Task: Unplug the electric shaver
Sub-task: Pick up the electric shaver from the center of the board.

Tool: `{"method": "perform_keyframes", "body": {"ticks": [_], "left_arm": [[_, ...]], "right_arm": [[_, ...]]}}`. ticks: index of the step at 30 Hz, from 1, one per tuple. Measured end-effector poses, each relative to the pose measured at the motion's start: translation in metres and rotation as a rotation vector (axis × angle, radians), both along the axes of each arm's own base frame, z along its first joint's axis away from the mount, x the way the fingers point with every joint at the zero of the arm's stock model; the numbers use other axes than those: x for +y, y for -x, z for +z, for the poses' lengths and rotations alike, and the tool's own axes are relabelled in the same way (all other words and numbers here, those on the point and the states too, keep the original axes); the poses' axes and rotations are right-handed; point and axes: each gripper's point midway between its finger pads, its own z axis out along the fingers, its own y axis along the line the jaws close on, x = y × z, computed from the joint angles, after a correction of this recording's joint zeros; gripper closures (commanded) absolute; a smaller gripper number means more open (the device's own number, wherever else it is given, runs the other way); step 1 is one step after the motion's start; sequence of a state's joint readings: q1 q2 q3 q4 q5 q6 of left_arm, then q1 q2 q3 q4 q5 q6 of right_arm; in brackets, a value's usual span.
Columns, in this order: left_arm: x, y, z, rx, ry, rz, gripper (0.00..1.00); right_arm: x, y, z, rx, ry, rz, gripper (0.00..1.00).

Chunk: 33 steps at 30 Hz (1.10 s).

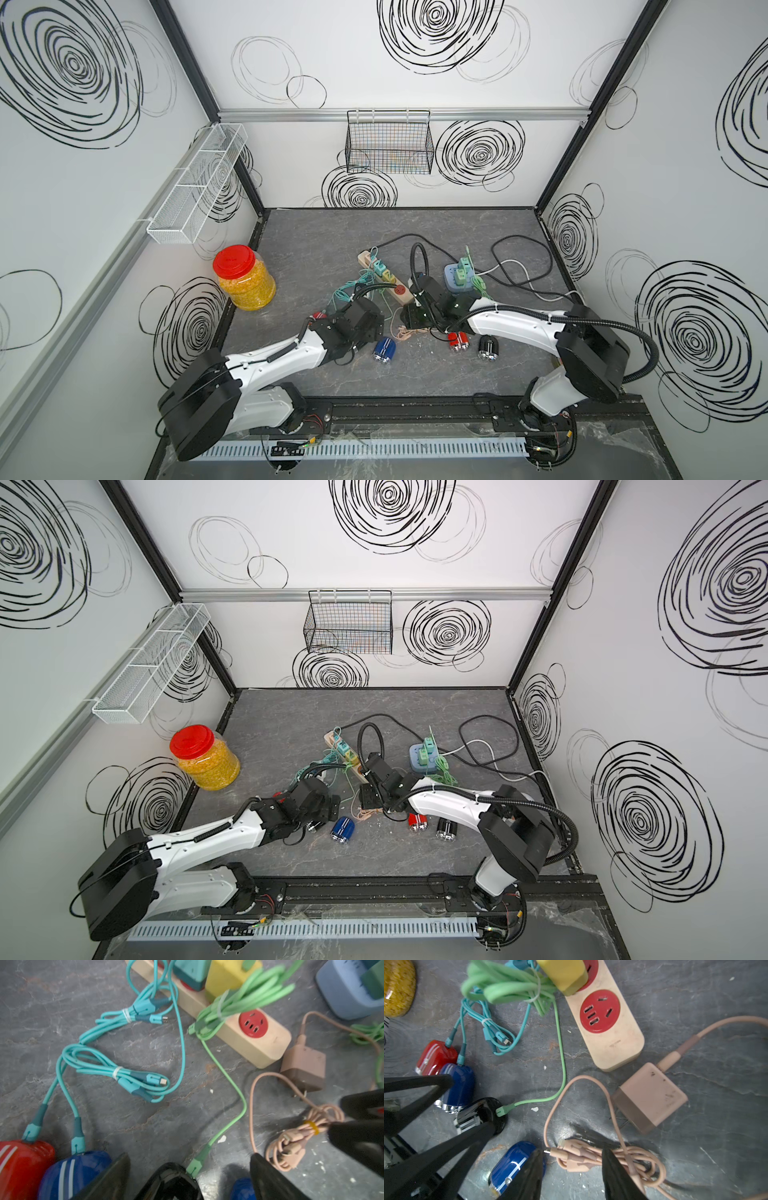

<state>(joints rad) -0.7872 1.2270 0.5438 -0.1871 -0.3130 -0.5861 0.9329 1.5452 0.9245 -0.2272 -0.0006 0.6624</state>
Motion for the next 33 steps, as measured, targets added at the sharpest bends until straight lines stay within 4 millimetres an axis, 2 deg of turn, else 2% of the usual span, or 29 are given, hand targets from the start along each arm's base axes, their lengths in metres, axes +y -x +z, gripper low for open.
{"method": "perform_keyframes", "body": {"ticks": [4, 9, 20, 25, 33], "left_arm": [[0.003, 0.008, -0.011, 0.028, -0.028, -0.001, 0.12], [0.0, 0.017, -0.016, 0.037, -0.043, -0.019, 0.2], [0.008, 0.039, -0.035, 0.059, -0.119, -0.043, 0.24], [0.006, 0.045, -0.037, 0.054, -0.126, -0.053, 0.27], [0.012, 0.053, -0.042, 0.065, -0.128, -0.038, 0.27]], "right_arm": [[-0.002, -0.001, 0.018, -0.029, -0.039, -0.009, 0.5], [-0.01, -0.005, 0.031, -0.055, -0.063, -0.029, 0.5], [-0.02, -0.004, 0.039, -0.058, -0.081, -0.051, 0.5], [-0.017, 0.001, 0.037, -0.028, -0.115, -0.048, 0.51], [-0.008, 0.003, 0.042, -0.013, -0.174, -0.04, 0.51]]}}
